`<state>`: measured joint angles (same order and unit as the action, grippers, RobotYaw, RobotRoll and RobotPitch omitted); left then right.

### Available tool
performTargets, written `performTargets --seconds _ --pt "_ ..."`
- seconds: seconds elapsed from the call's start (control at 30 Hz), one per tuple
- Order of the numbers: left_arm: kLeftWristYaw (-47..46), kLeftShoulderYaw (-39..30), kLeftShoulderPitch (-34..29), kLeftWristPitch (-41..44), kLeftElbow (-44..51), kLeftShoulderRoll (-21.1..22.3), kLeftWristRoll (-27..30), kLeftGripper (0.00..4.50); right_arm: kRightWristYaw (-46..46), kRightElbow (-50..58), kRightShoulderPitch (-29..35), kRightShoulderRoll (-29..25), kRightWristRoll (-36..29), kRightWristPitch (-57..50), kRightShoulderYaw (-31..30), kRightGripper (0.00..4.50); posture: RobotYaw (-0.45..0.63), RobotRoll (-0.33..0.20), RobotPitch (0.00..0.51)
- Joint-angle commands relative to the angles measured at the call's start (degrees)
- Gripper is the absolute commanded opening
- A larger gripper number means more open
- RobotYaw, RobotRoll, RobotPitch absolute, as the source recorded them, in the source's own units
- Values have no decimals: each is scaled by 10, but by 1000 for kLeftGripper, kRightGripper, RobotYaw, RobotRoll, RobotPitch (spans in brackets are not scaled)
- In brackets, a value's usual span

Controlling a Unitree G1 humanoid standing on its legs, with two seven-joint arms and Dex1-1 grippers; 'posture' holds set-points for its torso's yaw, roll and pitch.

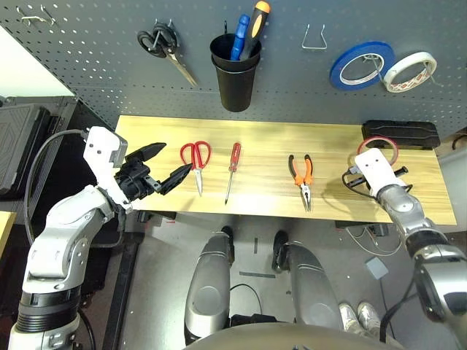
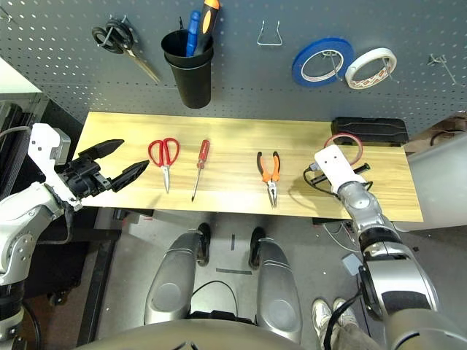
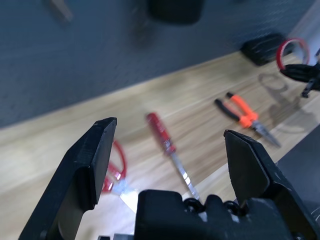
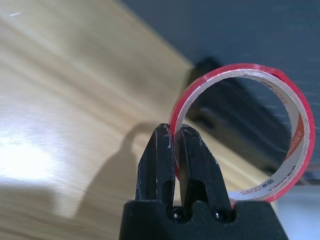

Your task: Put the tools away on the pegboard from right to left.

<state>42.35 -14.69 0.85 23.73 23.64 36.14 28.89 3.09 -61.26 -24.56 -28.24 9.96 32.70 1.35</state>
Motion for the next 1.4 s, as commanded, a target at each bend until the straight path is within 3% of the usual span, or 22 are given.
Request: performTargets --seconds 0.03,0.23,0.5,0.93,1.4 --pt "16 -7 -18 -10 31 -8 32 4500 58 1 26 2 4 48 15 29 332 0 276" --pt "18 -11 -21 -26 62 -16 63 4500 122 -15 37 -12 16 87 23 29 335 0 268" --pt "6 -11 -11 -39 100 -29 99 4500 144 -43 14 -49 10 115 42 29 334 0 257" --pt "15 43 26 -49 115 -22 88 4500 99 -58 -18 -85 -16 161 73 29 305 0 265" --pt "20 64 47 -60 96 -18 73 4500 50 -82 -108 -117 -50 125 101 29 292 0 260"
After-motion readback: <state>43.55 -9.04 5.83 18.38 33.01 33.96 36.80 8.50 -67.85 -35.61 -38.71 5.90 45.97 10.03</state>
